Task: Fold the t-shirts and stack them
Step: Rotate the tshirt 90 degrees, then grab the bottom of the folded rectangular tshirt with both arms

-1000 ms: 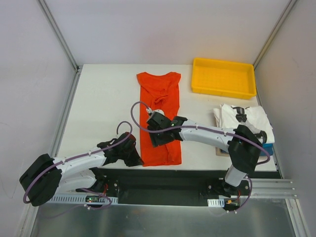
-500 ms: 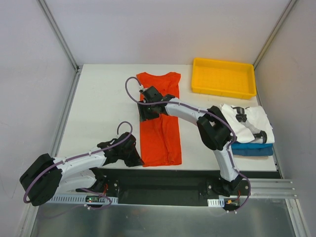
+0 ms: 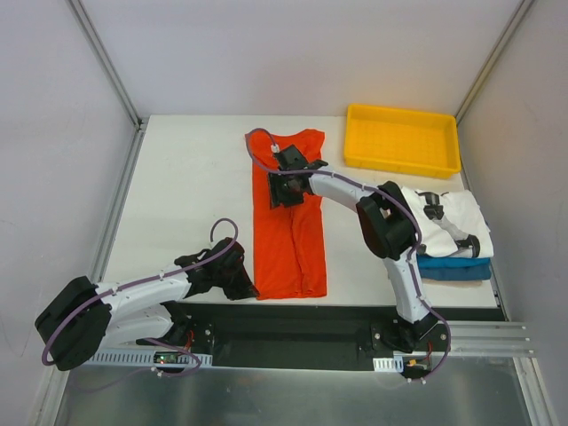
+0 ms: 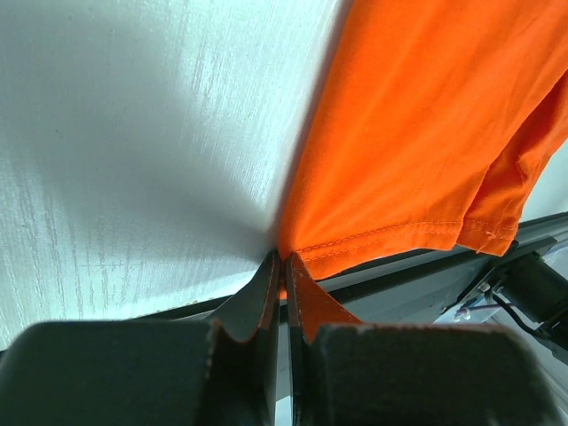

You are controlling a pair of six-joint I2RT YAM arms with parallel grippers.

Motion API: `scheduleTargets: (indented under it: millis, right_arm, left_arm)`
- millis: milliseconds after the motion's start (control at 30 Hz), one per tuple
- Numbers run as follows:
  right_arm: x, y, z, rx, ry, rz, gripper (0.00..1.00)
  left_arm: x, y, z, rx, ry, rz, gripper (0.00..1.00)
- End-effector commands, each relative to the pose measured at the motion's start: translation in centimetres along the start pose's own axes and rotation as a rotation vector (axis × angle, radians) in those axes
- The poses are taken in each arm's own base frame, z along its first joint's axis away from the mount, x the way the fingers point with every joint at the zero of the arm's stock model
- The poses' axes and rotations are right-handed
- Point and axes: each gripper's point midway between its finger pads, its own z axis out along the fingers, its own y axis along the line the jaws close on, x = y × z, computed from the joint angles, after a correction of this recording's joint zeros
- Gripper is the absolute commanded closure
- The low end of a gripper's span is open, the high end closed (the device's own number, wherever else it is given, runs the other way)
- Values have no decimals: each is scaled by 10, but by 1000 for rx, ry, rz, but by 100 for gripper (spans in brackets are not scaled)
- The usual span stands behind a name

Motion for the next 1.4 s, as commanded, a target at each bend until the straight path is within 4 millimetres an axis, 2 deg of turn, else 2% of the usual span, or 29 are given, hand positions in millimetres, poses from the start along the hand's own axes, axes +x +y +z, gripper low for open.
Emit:
scheduleTargets:
  millis: [0, 67, 100, 167, 200, 267, 300, 367, 400, 433, 467, 500, 533, 567, 600, 667, 700, 767, 900, 967, 1000, 1100, 1167, 1233, 1367]
  right_arm:
    - [-14, -4, -13, 4, -21, -13, 46]
    - [-20, 6, -26, -36, -30, -33, 42]
    - [-22, 19, -39, -102, -31, -42, 40]
    - [-25, 33, -56, -170, -50, -57, 33]
    - [-23, 43, -74, -226, -62, -68, 30]
    - [-24, 52, -93, -279, -111, -75, 26]
    - [-13, 52, -112, -297, -123, -78, 24]
    - [-7, 48, -131, -294, -175, -87, 3]
    - [-7, 45, -156, -270, -240, -88, 3]
    - [17, 29, -149, -229, -219, -70, 3]
    - [28, 22, -153, -207, -224, -64, 3]
    - [31, 16, -173, -178, -277, -36, 3]
    - [63, 0, -164, -135, -227, -15, 3]
    - [74, -5, -168, -120, -226, -1, 3]
    - [81, -7, -182, -107, -260, 8, 3]
    - [128, -24, -173, -49, -177, 70, 3]
    - [141, -26, -177, -31, -178, 68, 3]
    - [183, -34, -172, 14, -83, 93, 3]
    - [230, -30, -167, 23, 33, 140, 3]
    - [246, -25, -164, 29, 83, 148, 7]
    - [252, -29, -161, 57, 101, 148, 10]
    - [263, -24, -153, 48, 141, 159, 21]
    - [263, -11, -148, -6, 153, 156, 25]
    - [264, -9, -141, 10, 176, 152, 31]
    - [272, -12, -133, 59, 221, 129, 50]
  left_arm:
    - [11, 34, 1, -110, 32, 17, 100]
    - [11, 33, 1, -104, 30, 22, 100]
    - [11, 34, 1, -105, 30, 21, 100]
    - [11, 33, 0, -97, 28, 26, 100]
    - [11, 32, 0, -95, 28, 26, 100]
    - [11, 30, -2, -82, 29, 34, 100]
    - [11, 29, -2, -78, 31, 37, 100]
    - [12, 28, -3, -66, 33, 38, 100]
    - [13, 27, -4, -61, 35, 39, 100]
    - [12, 25, -5, -50, 33, 44, 100]
    - [12, 24, -6, -44, 32, 48, 100]
    - [12, 23, -6, -39, 27, 49, 100]
    - [12, 23, -7, -33, 27, 51, 100]
    - [12, 22, -7, -31, 29, 51, 100]
    - [13, 22, -7, -27, 31, 54, 100]
    - [13, 21, -8, -21, 33, 57, 100]
    - [13, 21, -8, -21, 32, 57, 100]
    - [14, 21, -8, -21, 37, 55, 100]
    - [15, 24, -7, -30, 39, 53, 100]
    - [17, 26, -6, -37, 48, 47, 100]
    - [17, 26, -6, -36, 47, 46, 100]
    - [17, 28, -6, -36, 43, 37, 100]
    - [17, 29, -6, -36, 41, 34, 100]
    - [17, 29, -6, -33, 38, 32, 100]
    - [18, 32, -5, -37, 41, 22, 100]
